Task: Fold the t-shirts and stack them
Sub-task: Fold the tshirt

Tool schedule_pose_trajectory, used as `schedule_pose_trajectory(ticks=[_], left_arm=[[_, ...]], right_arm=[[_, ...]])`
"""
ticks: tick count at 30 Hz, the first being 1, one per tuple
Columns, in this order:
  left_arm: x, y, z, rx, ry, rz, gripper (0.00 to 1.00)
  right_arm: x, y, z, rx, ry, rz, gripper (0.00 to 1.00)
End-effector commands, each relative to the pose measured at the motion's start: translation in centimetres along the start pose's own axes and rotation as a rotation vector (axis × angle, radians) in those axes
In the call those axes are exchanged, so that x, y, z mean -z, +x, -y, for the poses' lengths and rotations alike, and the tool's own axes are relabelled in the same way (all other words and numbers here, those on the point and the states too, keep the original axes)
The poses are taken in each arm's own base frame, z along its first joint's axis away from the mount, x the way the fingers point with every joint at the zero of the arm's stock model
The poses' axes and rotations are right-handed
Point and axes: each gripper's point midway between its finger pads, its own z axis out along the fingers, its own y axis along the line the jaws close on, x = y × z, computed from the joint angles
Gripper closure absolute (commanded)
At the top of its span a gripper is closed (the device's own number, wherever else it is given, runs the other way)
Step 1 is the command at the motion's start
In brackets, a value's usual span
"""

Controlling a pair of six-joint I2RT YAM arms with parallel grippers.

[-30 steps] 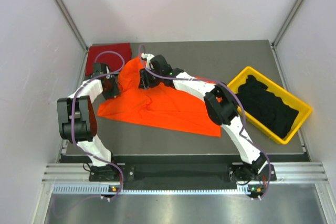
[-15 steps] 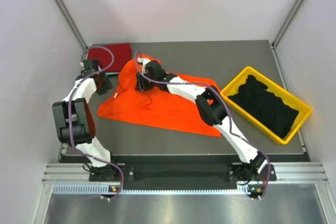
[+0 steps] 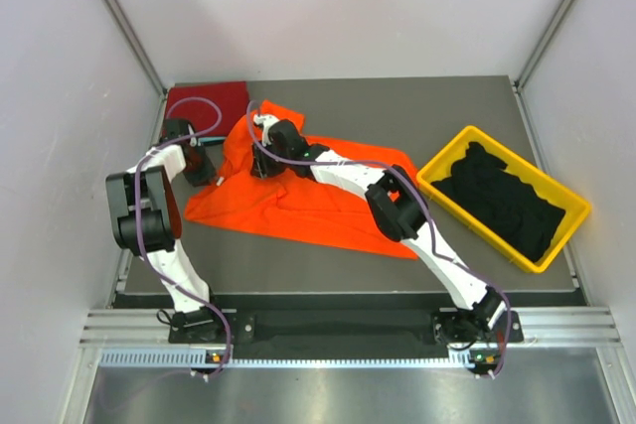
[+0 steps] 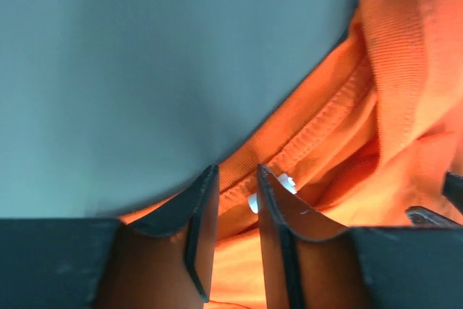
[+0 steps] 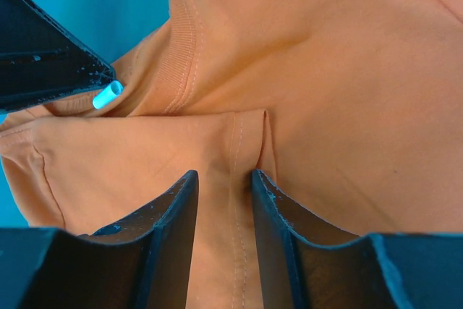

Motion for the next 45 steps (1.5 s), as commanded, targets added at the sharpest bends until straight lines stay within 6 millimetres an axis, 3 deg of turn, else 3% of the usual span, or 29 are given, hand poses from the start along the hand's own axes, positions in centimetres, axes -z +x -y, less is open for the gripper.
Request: schedule_pose_trajectory(ticks=[1,2,6,10,13,17,19,21,29,45], left_arm=[[-0.4,-0.9,0.0,-0.033,0.009,0.019,0.69],[-0.6,-0.5,-0.2,-0.034,0.001,0.007,0.69],[-0.8,-0.4,-1.3,-0.038,-0.058,0.003,0.89],[-0.7,-0.6,-1.6,-0.039,-0.08,0.01,1.0],[-0.8,-0.5,-1.8,-0.043,-0.092,0.005,1.0],[-0.9,-0.4,-2.3,-0.044,-0.125,0.004,1.0],[-0.9,-0.5,-2.4,-0.042,-0.133,0.007,1.0],[-0.9,-0.4,-2.8,-0.04,-0.149,0.009,1.0],[-0.9,-0.6,-3.1,-0.037,-0.174,0.017,1.0],[-0.7,-0.7,-4.2,-0.036,-0.235,0.025,1.0]], right_arm=[[-0.5,-2.1,-1.5,0.038,-0.025,0.073,0.64],[-0.5,-2.1,-1.3,0.038,-0.019,0.072,0.64],[-0.7,-1.7,-1.1,0.053,0.004,0.069,0.62],[-1.0,-1.0,-1.0,0.113,0.075,0.065,0.62],[-1.1,-0.7,-0.6,0.105,0.096,0.064,0.64],[-1.2,-1.0,-0.3,0.106,0.115,0.077,0.79],[-1.0,-1.5,-0.5,0.116,0.113,0.092,0.93],[-0.8,-2.2,-0.9,0.13,0.105,0.108,1.0],[2.4,-6.2,-1.5,0.159,0.157,0.201,1.0],[4.0,-8.2,-2.0,0.167,0.172,0.255,1.0]])
